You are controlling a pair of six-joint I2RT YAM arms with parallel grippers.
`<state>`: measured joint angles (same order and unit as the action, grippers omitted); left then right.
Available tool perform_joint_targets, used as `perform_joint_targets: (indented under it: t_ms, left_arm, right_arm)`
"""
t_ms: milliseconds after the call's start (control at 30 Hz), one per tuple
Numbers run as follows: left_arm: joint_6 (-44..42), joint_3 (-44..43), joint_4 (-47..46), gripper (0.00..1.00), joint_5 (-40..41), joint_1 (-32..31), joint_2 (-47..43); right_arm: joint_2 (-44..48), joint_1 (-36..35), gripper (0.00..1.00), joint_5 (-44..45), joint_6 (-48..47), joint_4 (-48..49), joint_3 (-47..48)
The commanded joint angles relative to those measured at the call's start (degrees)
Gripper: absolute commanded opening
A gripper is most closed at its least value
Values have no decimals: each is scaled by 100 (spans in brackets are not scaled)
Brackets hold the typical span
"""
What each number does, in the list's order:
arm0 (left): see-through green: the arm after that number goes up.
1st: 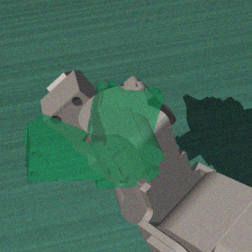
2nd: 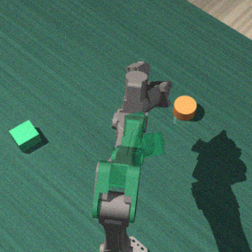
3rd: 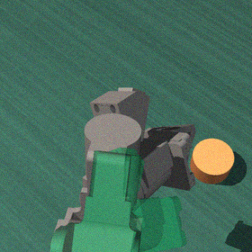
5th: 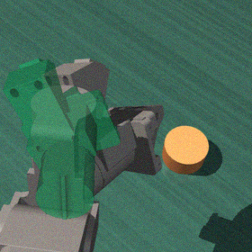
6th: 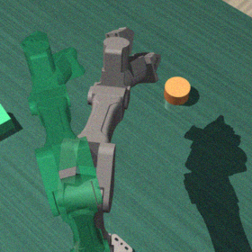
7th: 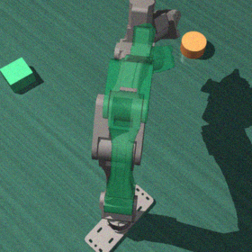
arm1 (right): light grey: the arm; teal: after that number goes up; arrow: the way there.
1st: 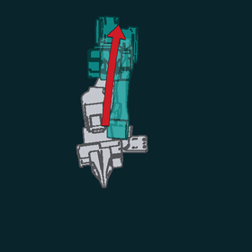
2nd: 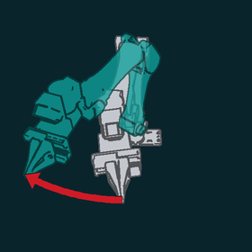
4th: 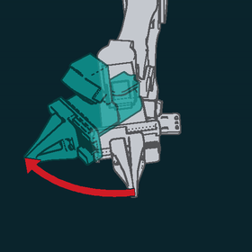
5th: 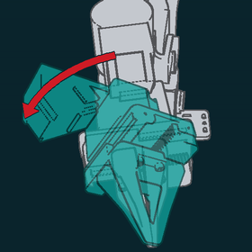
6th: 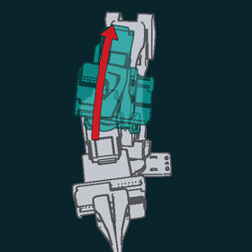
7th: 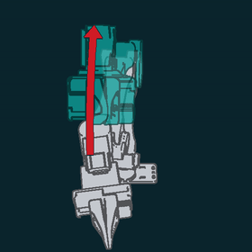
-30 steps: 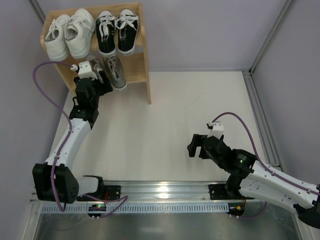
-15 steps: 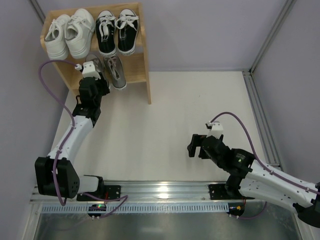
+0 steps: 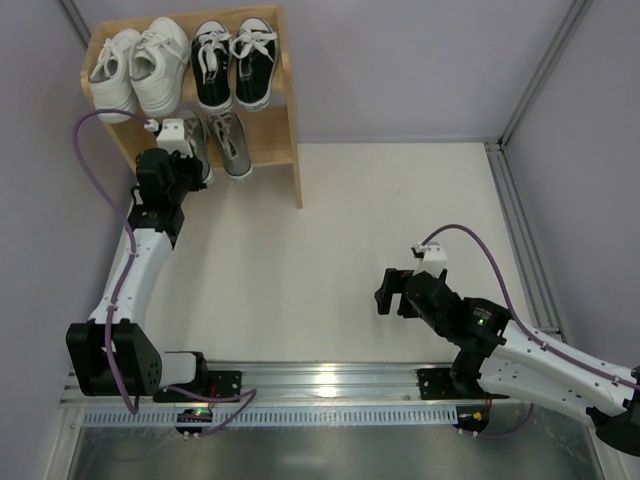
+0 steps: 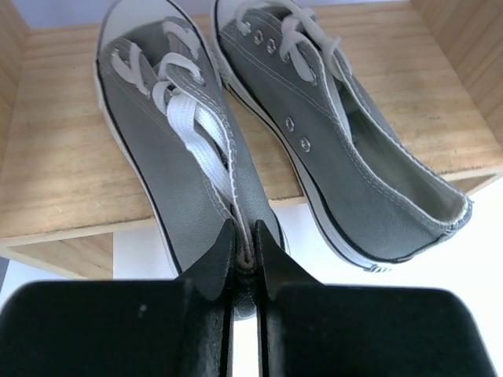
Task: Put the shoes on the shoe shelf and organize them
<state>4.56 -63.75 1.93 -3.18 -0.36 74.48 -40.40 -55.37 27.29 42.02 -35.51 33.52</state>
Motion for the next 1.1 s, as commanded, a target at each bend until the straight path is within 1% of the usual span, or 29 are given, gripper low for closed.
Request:
perform_joint_targets:
  t_ms: [0, 33, 67, 200, 367, 533, 567, 600, 633, 700, 733, 767, 800, 867, 900, 933, 1067]
  left_arm:
    - [-394, -244, 114, 0, -692, 10, 102]
    - [-429, -244, 140, 0, -658, 10, 128]
    - [-429, -244, 175, 0, -675, 166, 120]
    - [-658, -200, 290, 0, -439, 168, 32]
    - [-772, -138, 413, 0, 246, 168, -135]
    - [-719, -120, 334, 0, 678, 177, -206]
    - [-693, -138, 317, 4, 722, 159, -206]
    - [-650, -156, 316, 13, 731, 168, -197]
    - [-527, -173, 308, 32, 731, 168, -197]
    - [-482, -200, 308, 42, 661, 168, -206]
    - [-230, -191, 316, 58, 600, 168, -240]
    - [-158, -191, 351, 67, 573, 159, -276]
    - [-87, -139, 351, 83, 521, 168, -302]
    - [45, -60, 413, 97, 450, 115, -442]
    - [97, 2, 422, 100, 450, 89, -530]
    - [133, 98, 387, 100, 459, 89, -618]
    - [440, 450, 255, 100, 441, -279, -1136]
  right_arm:
    - [138, -17, 97, 119, -106, 114, 67]
    - [155, -17, 97, 119, -106, 105, 67]
    - [164, -9, 97, 119, -106, 88, 58]
    - [191, -17, 97, 136, -124, 70, 58]
    - [208, -17, 97, 119, -133, 70, 58]
    - [243, -9, 97, 93, -141, 35, 50]
    - [261, -17, 97, 110, -133, 18, 41]
    - [270, -17, 97, 101, -133, 17, 50]
    - [296, -17, 97, 127, -133, 9, 32]
    - [305, -9, 97, 128, -124, 17, 15]
    - [314, -17, 97, 119, -124, 17, 6]
    - [305, -17, 97, 128, -124, 35, 6]
    - [288, -17, 97, 119, -124, 35, 14]
    - [244, -17, 97, 110, -124, 61, 23]
    - [235, -17, 97, 101, -133, 70, 32]
    - [217, -17, 97, 101, -133, 79, 32]
    - [112, -8, 97, 57, -133, 149, 41]
